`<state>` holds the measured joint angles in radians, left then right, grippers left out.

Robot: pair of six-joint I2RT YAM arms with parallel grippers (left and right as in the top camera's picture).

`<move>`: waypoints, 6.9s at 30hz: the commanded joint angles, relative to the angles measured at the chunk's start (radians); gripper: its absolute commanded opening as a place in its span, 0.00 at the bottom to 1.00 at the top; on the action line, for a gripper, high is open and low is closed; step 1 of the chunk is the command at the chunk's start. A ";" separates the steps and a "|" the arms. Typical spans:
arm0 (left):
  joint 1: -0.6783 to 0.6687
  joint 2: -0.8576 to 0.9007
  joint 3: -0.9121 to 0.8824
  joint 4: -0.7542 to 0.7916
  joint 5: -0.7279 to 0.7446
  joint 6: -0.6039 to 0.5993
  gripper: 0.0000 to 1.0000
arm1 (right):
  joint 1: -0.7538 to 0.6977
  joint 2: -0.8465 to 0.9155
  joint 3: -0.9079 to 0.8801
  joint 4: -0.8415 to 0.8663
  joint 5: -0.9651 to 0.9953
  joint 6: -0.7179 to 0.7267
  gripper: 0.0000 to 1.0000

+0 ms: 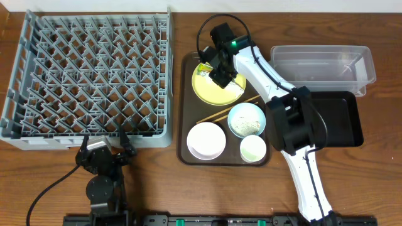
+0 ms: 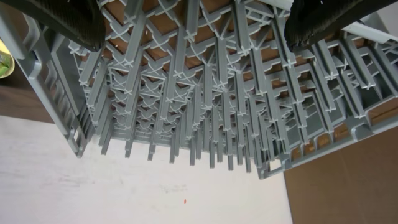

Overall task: Sort waste into correct bins and load items into the dishwasher
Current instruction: 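Carry the wrapper and tissue to the clear bin and release, then move the right gripper back over the light-blue rice bowl, then grasp the light-blue bowl rim with the right gripper and lift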

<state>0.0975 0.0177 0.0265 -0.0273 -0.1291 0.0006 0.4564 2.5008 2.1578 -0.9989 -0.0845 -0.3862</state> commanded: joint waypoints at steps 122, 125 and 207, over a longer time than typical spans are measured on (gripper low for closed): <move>0.002 0.000 -0.023 -0.035 -0.002 0.006 0.92 | -0.044 -0.641 -0.002 -0.464 -0.098 0.457 0.99; 0.002 0.000 -0.023 -0.035 -0.002 0.006 0.92 | -0.043 -0.641 -0.002 -0.472 -0.099 0.455 0.99; 0.002 0.000 -0.023 -0.035 -0.002 0.006 0.92 | 0.126 -0.447 -0.429 -0.256 0.040 0.710 0.01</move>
<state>0.0975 0.0177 0.0265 -0.0273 -0.1287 0.0006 0.5812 2.0548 1.6310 -1.2030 -0.0360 0.3500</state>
